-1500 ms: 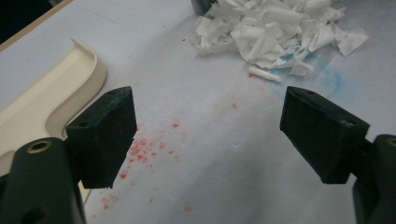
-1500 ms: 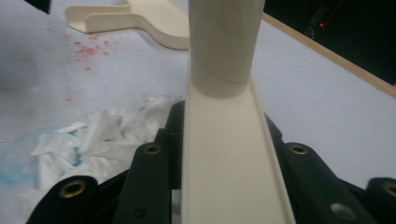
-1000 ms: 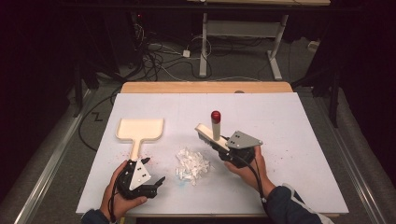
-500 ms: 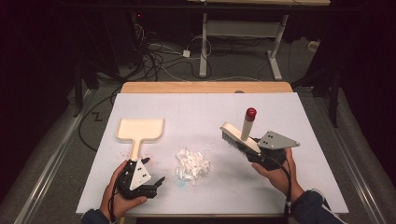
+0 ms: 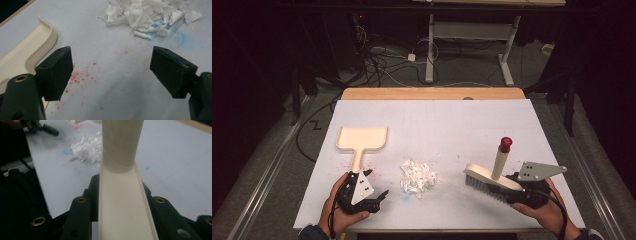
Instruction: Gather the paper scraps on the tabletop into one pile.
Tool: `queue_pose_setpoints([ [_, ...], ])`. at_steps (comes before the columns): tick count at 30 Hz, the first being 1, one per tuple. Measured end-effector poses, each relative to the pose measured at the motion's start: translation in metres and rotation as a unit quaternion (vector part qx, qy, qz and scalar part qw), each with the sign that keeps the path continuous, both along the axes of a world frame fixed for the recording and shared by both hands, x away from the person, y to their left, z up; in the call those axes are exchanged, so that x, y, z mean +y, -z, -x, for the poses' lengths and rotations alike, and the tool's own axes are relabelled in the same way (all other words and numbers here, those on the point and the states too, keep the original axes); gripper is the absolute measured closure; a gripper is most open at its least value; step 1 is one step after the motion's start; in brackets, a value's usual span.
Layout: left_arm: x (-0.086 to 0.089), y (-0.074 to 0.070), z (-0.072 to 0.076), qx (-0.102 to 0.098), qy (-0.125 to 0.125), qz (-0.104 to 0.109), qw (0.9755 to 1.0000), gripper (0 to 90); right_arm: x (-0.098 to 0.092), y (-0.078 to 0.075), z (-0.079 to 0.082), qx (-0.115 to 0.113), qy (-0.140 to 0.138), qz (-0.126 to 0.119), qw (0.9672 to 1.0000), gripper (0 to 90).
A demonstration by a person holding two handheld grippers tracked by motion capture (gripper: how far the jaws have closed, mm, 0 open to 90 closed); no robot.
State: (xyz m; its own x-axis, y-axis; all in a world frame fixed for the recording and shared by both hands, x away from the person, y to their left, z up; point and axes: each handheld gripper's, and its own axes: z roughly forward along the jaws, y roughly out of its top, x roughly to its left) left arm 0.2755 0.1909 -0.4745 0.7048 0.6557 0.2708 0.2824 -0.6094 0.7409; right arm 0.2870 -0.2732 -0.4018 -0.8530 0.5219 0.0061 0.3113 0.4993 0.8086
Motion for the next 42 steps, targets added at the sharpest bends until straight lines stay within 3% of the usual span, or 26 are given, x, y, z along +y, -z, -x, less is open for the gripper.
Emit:
queue_pose_setpoints([
  [6, 0.000, 0.000, 0.000, 0.000, 0.001, -0.002, 1.0000, 17.9, -0.008, 0.010, 0.004, 0.062, -0.028, 0.018, 0.9975, 68.0],
  [8, 0.000, 0.000, 0.001, 0.002, 0.002, 0.000, 1.0000, 17.9, -0.011, 0.015, -0.001, 0.094, -0.038, 0.016, 0.9947, 68.0],
  [12, 0.001, 0.000, 0.001, 0.003, 0.002, 0.003, 1.0000, 17.9, -0.015, 0.024, -0.013, 0.127, -0.036, 0.023, 0.9909, 67.9],
  [19, 0.000, 0.001, 0.001, 0.006, 0.005, -0.001, 1.0000, 18.0, -0.022, 0.027, -0.037, 0.124, -0.006, 0.046, 0.9912, 62.4],
  [21, 0.000, 0.001, 0.001, 0.006, 0.003, -0.001, 1.0000, 17.9, -0.023, 0.028, -0.043, 0.129, 0.004, 0.061, 0.9897, 61.2],
  [32, -0.001, 0.002, 0.000, 0.010, 0.007, -0.005, 0.9999, 17.9, -0.028, 0.021, -0.078, 0.130, -0.016, 0.116, 0.9845, 56.0],
  [35, -0.002, 0.002, 0.000, 0.011, 0.009, -0.006, 0.9999, 17.9, -0.031, 0.019, -0.087, 0.117, 0.010, 0.123, 0.9854, 49.6],
  [37, -0.001, 0.002, 0.000, 0.011, 0.009, -0.006, 0.9999, 17.9, -0.032, 0.020, -0.094, 0.111, 0.027, 0.150, 0.9819, 44.7],
  [39, -0.002, 0.003, 0.000, 0.013, 0.010, -0.005, 0.9999, 17.9, -0.033, 0.021, -0.097, 0.098, 0.050, 0.160, 0.9810, 50.8],
  [42, -0.002, 0.003, 0.000, 0.013, 0.012, -0.007, 0.9998, 18.0, -0.038, 0.022, -0.104, 0.093, 0.066, 0.141, 0.9834, 51.2],
])
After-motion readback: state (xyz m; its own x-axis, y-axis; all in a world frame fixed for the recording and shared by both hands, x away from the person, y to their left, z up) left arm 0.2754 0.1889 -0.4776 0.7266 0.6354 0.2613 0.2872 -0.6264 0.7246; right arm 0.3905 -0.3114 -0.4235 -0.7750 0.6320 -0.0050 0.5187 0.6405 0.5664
